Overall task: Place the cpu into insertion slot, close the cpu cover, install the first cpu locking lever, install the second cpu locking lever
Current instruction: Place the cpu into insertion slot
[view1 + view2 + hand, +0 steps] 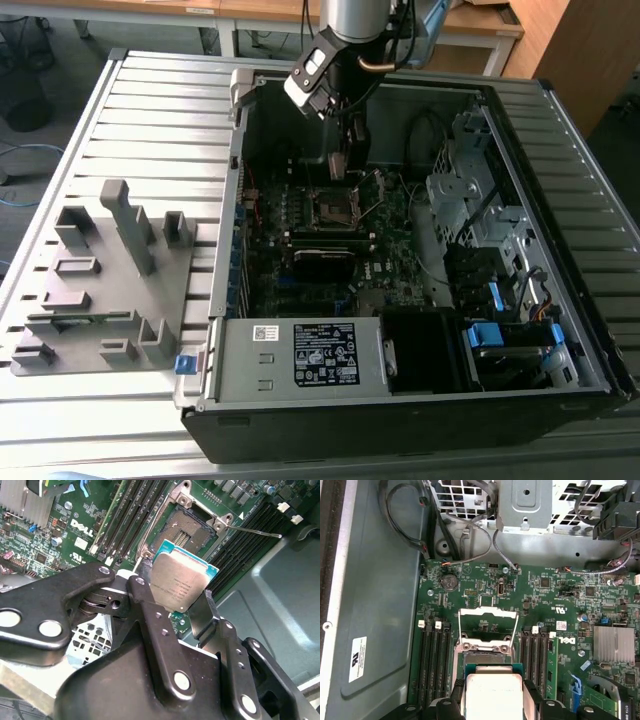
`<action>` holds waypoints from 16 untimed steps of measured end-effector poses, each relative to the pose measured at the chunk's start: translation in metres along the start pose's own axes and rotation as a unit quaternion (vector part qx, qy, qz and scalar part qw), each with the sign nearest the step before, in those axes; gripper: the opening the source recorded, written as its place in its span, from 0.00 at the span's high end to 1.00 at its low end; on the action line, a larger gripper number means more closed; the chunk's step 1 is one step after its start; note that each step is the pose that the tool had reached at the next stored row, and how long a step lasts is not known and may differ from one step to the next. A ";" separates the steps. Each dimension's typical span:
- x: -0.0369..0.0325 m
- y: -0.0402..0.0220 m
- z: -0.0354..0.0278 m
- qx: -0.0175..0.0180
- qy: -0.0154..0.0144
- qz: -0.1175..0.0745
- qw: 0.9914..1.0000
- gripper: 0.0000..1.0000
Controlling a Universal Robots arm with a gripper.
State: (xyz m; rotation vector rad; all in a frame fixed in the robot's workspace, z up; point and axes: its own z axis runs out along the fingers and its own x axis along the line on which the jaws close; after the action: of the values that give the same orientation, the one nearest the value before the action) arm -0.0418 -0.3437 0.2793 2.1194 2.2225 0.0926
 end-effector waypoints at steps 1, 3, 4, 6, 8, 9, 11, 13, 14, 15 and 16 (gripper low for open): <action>0.0000 0.0000 0.0004 0.000 0.000 0.000 1.000 0.46; 0.0000 -0.0001 0.0007 0.000 0.000 0.000 1.000 0.46; 0.0000 -0.0001 0.0008 0.000 0.000 0.000 1.000 0.46; 0.0000 -0.0001 0.0009 0.000 0.000 0.000 1.000 0.46; 0.0000 -0.0002 0.0010 0.000 0.000 0.000 1.000 0.46; 0.0000 -0.0005 0.0010 0.000 0.000 0.000 1.000 0.46; 0.0001 -0.0013 0.0011 0.000 0.000 0.000 1.000 0.46; 0.0001 -0.0022 0.0014 0.000 0.000 0.000 1.000 0.46; 0.0002 -0.0026 0.0019 0.000 0.000 0.000 1.000 0.46; 0.0002 -0.0028 0.0025 0.000 0.000 0.000 1.000 0.46; 0.0001 -0.0030 0.0032 0.000 0.000 0.000 1.000 0.46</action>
State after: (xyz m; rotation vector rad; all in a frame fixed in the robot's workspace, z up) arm -0.0445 -0.3437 0.2758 2.1194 2.2226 0.0926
